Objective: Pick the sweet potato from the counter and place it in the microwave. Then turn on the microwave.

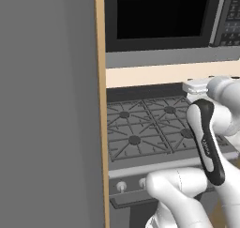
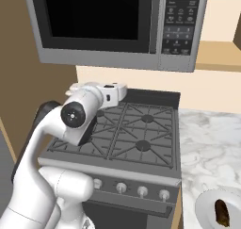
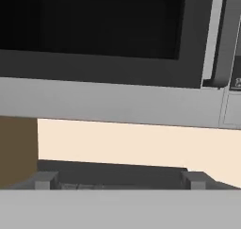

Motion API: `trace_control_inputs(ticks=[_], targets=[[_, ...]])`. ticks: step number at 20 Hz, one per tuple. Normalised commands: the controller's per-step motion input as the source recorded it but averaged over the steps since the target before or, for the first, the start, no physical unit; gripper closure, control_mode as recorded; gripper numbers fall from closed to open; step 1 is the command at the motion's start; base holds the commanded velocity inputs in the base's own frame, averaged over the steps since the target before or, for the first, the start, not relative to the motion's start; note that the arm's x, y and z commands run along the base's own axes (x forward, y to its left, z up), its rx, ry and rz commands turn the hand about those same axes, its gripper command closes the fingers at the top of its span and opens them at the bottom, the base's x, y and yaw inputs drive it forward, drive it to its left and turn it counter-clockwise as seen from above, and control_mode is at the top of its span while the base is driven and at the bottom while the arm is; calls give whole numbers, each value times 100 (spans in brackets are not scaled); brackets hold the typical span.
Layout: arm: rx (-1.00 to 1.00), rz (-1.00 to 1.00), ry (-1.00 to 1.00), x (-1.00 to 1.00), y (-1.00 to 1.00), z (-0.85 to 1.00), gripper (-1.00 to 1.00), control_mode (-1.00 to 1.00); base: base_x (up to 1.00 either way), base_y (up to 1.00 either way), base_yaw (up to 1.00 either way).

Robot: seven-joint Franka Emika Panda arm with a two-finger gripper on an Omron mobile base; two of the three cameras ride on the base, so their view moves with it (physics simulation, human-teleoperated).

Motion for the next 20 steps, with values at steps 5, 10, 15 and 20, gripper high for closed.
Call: trace_control_inputs(ticks=[5, 10, 15, 20], targets=[[0, 0, -9, -23, -32, 33, -100, -100, 0, 0, 0], [0, -1, -13, -15, -29, 26, -100, -100, 0, 0, 0], [0, -4, -12, -2, -17, 34, -100, -100, 0, 0, 0], [0, -4, -8, -2, -19, 43, -100, -100, 0, 0, 0]])
